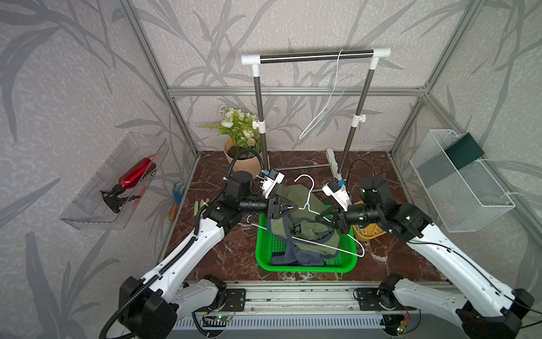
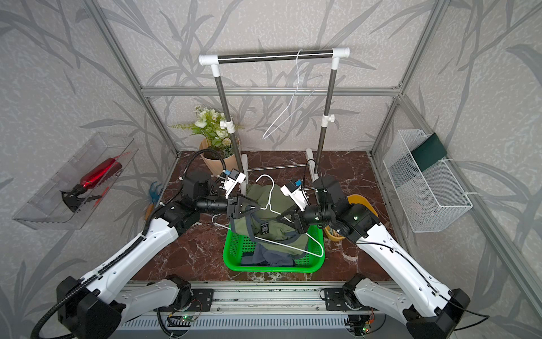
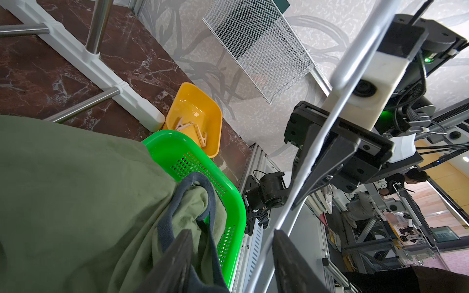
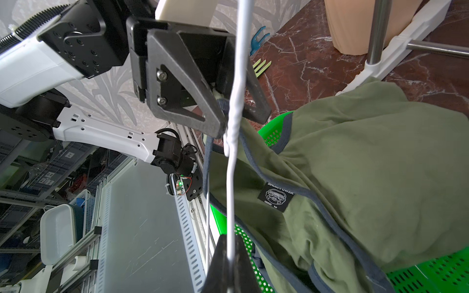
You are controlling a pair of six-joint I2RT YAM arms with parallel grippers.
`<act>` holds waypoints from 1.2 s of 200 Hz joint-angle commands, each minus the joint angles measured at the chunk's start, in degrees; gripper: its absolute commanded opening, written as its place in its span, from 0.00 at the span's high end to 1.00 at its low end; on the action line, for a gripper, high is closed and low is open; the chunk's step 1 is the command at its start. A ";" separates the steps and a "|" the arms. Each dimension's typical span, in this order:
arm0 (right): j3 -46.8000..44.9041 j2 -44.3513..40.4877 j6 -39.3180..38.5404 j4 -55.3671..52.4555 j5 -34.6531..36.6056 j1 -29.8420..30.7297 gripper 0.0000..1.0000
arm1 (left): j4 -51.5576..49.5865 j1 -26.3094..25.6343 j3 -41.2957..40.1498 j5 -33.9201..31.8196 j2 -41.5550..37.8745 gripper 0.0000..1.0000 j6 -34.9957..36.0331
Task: Remove the clothespins securing tank tops to the hanger
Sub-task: Remove the tank top from the hanger.
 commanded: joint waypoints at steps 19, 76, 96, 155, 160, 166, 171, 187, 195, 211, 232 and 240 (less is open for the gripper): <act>0.29 -5.79 1.47 -7.90 1.73 -2.81 1.00 | -2.60 3.15 -1.30 -8.10 -0.30 0.57 1.12; -1.23 -5.11 3.30 -4.82 1.28 -2.96 1.00 | -2.86 3.07 -1.19 -7.00 -1.45 0.30 1.03; -1.38 -4.76 3.30 -4.54 1.28 -3.00 1.00 | -3.01 3.13 -1.04 -6.86 -2.10 0.26 1.08; -0.69 -5.48 2.95 -6.25 1.27 -5.68 1.00 | -3.90 3.11 -1.71 -8.00 -1.80 0.30 1.90; -0.49 -5.69 2.82 -6.82 1.41 -6.09 1.00 | -3.41 3.12 -2.03 -8.21 -1.80 0.30 1.50; -0.20 -6.00 2.61 -7.49 1.58 -6.44 1.00 | -2.85 3.08 -2.42 -8.54 -1.98 0.31 1.06; 0.07 -6.27 2.47 -8.20 1.70 -6.85 1.00 | -2.39 3.06 -2.74 -8.85 -2.06 0.31 0.69; 0.89 -7.23 1.75 -10.75 2.46 -7.85 1.00 | -2.07 3.08 -3.47 -10.75 -2.67 0.31 -0.10; 1.20 -7.81 1.50 -11.81 3.13 -8.18 1.00 | -2.20 3.06 -3.59 -11.99 -2.99 0.31 -0.35; 1.74 -8.93 1.34 -13.12 4.04 -8.74 1.00 | -3.48 3.06 -3.60 -15.11 -3.78 0.32 -0.48; 3.48 -9.17 1.41 -14.56 5.88 -8.95 1.00 | -5.34 3.06 -3.91 -21.75 -6.55 0.32 -1.14; 4.81 -8.57 1.10 -15.52 7.19 -8.96 1.00 | -6.16 3.06 -4.20 -25.24 -7.99 0.32 -1.52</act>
